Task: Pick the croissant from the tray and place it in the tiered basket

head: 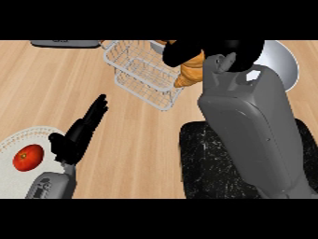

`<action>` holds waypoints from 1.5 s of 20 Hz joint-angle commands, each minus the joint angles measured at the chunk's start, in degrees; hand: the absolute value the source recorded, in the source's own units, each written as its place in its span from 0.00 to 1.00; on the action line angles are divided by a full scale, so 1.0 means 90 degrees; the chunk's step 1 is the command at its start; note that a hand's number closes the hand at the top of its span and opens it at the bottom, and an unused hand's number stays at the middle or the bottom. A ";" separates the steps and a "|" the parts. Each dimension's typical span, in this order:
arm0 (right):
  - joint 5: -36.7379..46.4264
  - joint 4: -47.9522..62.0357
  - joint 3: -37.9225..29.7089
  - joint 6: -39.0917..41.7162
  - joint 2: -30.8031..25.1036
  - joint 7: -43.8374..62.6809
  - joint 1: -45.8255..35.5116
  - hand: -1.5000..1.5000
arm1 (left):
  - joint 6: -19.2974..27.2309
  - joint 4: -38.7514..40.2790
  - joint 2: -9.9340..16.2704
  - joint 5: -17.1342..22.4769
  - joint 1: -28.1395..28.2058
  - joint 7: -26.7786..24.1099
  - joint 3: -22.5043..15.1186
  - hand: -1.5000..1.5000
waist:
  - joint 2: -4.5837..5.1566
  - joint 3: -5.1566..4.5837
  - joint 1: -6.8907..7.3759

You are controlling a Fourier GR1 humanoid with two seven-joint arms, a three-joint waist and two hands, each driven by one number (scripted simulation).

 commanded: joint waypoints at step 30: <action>-0.4367 0.6676 -0.1301 -0.4353 0.0033 -0.1533 -0.2918 0.00 | -0.0173 0.0107 -0.0152 -0.0136 -0.0268 0.0036 -0.0133 0.50 | 0.0092 -0.0002 0.0446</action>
